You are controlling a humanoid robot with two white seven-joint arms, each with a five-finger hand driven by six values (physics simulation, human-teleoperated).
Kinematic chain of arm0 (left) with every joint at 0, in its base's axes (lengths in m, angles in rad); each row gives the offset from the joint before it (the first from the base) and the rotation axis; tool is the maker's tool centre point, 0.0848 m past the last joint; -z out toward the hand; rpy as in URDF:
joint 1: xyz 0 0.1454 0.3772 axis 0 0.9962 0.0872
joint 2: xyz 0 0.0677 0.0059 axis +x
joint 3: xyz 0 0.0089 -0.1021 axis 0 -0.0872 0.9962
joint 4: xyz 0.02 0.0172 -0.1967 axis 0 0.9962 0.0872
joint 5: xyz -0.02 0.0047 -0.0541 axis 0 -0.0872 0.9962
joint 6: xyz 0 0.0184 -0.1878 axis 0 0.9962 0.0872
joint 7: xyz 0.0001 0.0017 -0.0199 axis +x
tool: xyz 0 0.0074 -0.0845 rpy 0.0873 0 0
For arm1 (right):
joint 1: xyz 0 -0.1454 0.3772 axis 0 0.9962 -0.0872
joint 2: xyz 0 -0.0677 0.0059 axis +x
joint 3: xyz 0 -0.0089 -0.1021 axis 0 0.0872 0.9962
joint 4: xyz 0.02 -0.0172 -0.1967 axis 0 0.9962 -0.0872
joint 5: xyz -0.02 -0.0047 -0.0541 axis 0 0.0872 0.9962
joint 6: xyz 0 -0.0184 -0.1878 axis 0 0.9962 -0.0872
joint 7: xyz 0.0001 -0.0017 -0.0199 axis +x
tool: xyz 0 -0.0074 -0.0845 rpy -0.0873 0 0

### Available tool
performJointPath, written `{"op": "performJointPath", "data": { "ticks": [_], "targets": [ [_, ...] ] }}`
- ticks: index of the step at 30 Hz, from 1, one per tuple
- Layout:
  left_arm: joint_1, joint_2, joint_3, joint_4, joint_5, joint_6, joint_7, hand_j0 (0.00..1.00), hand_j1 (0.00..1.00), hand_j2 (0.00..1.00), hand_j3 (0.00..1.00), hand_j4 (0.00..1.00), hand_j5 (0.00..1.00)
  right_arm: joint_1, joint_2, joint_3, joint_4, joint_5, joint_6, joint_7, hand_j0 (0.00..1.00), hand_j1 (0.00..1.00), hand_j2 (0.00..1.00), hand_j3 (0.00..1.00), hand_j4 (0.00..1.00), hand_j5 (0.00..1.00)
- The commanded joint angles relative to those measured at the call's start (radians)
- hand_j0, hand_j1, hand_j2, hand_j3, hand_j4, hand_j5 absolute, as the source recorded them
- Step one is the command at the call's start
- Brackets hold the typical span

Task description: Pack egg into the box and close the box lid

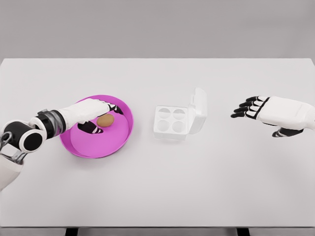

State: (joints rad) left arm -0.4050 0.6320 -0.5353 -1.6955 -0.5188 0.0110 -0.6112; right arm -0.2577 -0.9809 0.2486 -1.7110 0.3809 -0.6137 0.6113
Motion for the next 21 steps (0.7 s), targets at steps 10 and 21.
{"op": "performJointPath", "data": {
  "ticks": [10, 21],
  "targets": [
    [-0.008, -0.035, -0.006, 0.043, -0.020, 0.000, 0.000, 0.78, 0.78, 0.78, 0.78, 0.78, 0.78, 0.003, 0.004, -0.002, -0.007, -0.005, 0.003, 0.000, 1.00, 1.00, 1.00, 1.00, 1.00, 1.00],
    [-0.006, -0.040, -0.006, 0.042, -0.018, 0.000, 0.000, 0.71, 0.71, 0.71, 0.71, 0.71, 0.71, 0.009, -0.004, -0.002, -0.007, -0.005, 0.003, 0.000, 1.00, 1.00, 1.00, 1.00, 1.00, 1.00]
  ]
}}
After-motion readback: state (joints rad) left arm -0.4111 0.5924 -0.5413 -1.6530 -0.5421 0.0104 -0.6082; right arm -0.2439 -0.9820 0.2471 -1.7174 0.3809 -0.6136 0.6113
